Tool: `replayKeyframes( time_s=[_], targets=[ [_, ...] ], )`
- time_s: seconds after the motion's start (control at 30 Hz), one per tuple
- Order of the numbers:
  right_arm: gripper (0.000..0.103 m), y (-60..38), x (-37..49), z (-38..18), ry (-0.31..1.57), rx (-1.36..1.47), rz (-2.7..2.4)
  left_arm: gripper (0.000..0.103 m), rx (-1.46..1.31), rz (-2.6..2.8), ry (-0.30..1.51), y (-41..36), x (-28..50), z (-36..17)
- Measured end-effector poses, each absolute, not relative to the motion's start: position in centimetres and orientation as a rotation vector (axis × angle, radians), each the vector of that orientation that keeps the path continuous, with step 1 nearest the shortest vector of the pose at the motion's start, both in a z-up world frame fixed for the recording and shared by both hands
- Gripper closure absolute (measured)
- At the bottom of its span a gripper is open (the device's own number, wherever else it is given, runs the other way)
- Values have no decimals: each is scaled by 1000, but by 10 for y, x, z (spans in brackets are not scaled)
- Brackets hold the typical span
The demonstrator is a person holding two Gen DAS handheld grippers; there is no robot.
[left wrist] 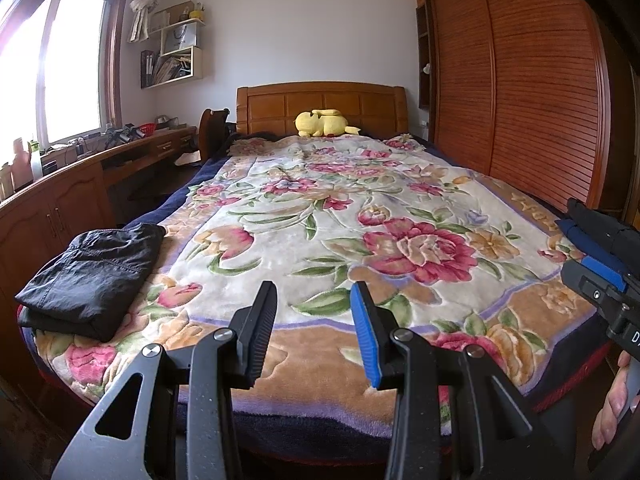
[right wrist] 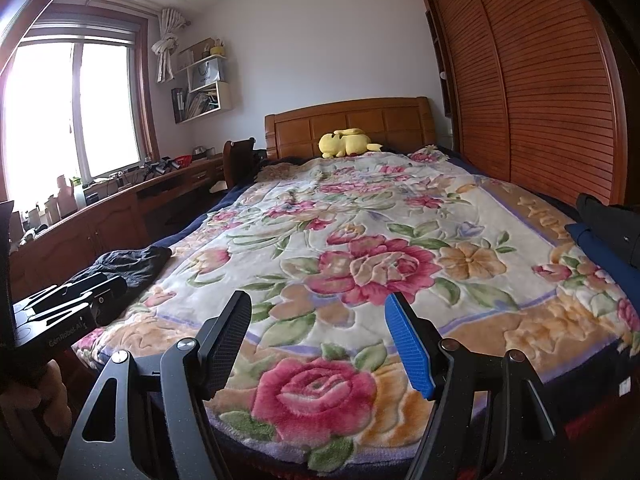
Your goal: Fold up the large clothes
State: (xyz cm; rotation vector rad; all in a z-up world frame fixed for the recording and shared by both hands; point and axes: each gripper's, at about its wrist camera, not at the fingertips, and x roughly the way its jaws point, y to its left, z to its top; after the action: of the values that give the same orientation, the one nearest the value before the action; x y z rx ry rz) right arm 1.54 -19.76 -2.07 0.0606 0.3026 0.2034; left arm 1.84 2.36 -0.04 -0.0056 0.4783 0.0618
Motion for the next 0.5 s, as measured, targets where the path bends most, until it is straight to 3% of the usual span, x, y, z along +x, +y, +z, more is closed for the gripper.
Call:
replayKeyframes(
  time_s=[0.5],
  targets=[
    [32,-198,17,-20,299,65,206,64,1,65,462,19,15,4]
  ],
)
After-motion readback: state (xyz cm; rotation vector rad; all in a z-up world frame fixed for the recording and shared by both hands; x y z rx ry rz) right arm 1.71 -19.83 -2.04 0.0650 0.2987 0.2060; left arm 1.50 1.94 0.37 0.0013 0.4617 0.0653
